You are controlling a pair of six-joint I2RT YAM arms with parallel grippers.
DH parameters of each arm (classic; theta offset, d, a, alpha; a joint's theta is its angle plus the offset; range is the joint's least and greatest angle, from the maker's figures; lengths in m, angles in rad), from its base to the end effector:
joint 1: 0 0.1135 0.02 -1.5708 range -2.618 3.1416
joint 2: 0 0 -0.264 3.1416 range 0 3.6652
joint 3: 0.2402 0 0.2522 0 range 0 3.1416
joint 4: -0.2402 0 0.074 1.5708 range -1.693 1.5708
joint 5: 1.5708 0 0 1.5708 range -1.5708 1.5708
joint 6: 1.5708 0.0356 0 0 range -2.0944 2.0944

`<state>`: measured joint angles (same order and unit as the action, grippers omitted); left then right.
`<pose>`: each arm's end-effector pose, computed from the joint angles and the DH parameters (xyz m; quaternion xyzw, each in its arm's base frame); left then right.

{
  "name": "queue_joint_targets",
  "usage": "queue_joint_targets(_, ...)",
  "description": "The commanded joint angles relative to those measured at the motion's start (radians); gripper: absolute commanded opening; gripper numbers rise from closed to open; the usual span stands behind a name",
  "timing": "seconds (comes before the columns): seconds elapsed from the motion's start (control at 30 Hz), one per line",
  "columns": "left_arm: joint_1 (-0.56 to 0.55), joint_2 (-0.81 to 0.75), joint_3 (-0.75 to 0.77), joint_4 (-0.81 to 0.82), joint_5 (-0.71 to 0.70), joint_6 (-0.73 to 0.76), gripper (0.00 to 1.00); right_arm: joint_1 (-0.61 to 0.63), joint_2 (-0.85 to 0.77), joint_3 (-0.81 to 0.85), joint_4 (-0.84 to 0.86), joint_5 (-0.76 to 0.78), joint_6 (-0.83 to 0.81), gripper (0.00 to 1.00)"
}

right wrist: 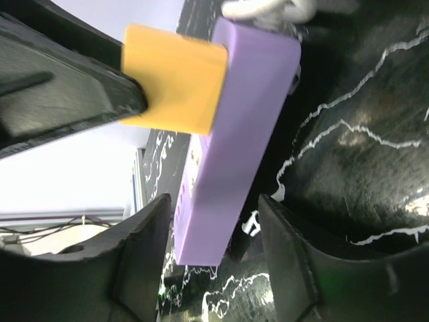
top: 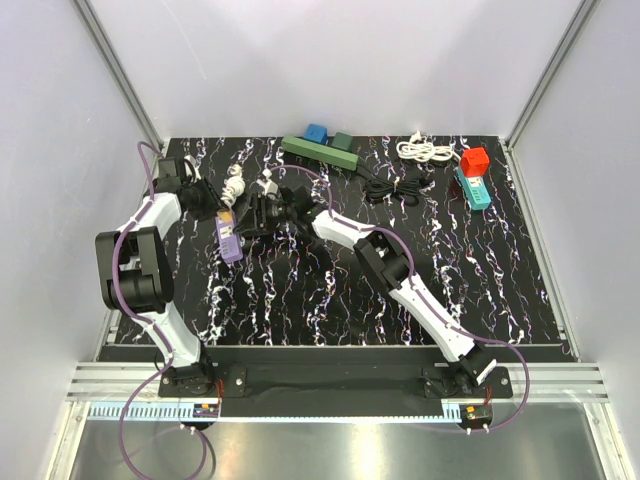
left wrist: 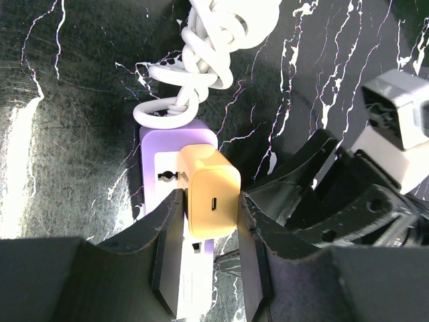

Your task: Pull the plug off the socket

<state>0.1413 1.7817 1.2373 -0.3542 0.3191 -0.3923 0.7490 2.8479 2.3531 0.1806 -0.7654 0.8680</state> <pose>0.3808 0.0429 0.2118 -0.1952 0.9129 -0.1896 0.3043 0.4311 0.4345 0.0956 -0.1745 0.7622 0.6030 0.1580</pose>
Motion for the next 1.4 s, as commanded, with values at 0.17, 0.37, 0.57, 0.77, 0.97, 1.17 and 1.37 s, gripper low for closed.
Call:
queue_joint_targets(0.17,0.004,-0.071,0.002,0.034,0.04,0.0,0.01,0.023,0.019,0.064,-0.043,-0.038,0.016,0.57)
queue_joint_targets(0.37,0.004,-0.084,-0.01,0.049,0.04,-0.005,0.0,0.042,0.054,0.127,-0.046,-0.054,0.034,0.57)
queue_joint_targets(0.57,0.004,-0.091,-0.022,0.057,0.047,-0.003,0.0,0.049,0.065,0.13,-0.02,-0.057,0.043,0.56)
queue_joint_targets(0.77,0.004,-0.091,-0.032,0.058,0.066,-0.003,0.0,0.047,0.082,0.14,-0.02,-0.038,0.046,0.5)
queue_joint_targets(0.97,0.004,-0.099,-0.038,0.061,0.071,-0.005,0.0,0.046,0.114,0.173,-0.026,-0.026,0.06,0.48)
queue_joint_targets(1.17,0.004,-0.079,-0.053,0.089,0.095,-0.016,0.0,0.036,0.145,0.192,0.02,-0.006,0.15,0.44)
queue_joint_targets(1.37,0.003,-0.077,-0.055,0.093,0.11,-0.022,0.0,0.021,0.169,0.19,0.051,0.003,0.247,0.32)
